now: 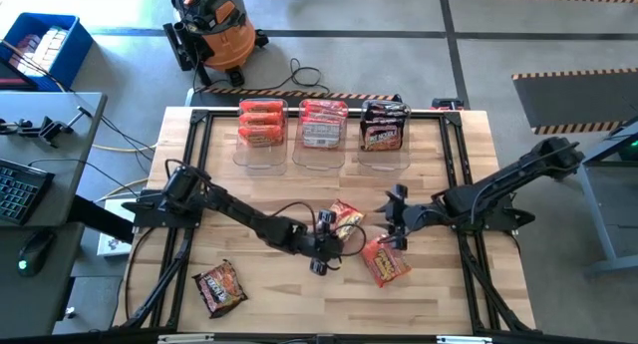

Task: Sort Maruchan noodles
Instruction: Put the red noodle pack into the middle transparent bin

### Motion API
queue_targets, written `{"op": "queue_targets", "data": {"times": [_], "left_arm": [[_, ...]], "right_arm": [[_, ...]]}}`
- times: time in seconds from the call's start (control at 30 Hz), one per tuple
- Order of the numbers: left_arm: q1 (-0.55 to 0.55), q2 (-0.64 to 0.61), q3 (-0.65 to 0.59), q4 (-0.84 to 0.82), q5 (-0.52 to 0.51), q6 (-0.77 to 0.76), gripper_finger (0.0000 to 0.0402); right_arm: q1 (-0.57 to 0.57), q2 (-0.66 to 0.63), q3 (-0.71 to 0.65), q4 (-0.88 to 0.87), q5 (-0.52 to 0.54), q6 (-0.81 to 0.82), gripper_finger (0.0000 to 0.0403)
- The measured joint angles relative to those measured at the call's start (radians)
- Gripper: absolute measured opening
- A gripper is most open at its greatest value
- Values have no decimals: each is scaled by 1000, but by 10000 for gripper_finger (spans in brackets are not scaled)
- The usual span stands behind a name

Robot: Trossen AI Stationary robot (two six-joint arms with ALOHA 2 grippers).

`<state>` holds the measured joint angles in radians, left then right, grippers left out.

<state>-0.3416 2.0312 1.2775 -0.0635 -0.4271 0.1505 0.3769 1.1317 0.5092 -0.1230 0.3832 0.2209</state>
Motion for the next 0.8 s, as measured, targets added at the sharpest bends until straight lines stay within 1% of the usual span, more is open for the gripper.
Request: {"op": "queue_targets", "data": {"times": [0.17, 0.23, 0.37, 0.5, 0.53, 0.67, 0.8], "left_arm": [[-6, -56, -38, 15, -18, -48, 0], [-9, -71, -46, 18, -28, -69, 0], [-13, -113, -65, 18, -31, -90, 0], [-20, -139, -64, 26, -52, -95, 0], [-20, -143, -63, 27, -54, -95, 0], [-20, -155, -63, 30, -52, -95, 0], [-21, -154, -65, 30, -54, -93, 0]], "right_arm": [[49, 29, 0, 40, 8, -1, 168], [65, 49, 0, 52, 9, 10, 182], [74, 88, 0, 79, 57, -6, 222], [50, 153, -1, 154, 83, -96, 258], [41, 177, -1, 196, 85, -128, 264], [0, 261, -1, 280, 82, -241, 272], [-47, 332, -1, 370, 46, -312, 273]]}}
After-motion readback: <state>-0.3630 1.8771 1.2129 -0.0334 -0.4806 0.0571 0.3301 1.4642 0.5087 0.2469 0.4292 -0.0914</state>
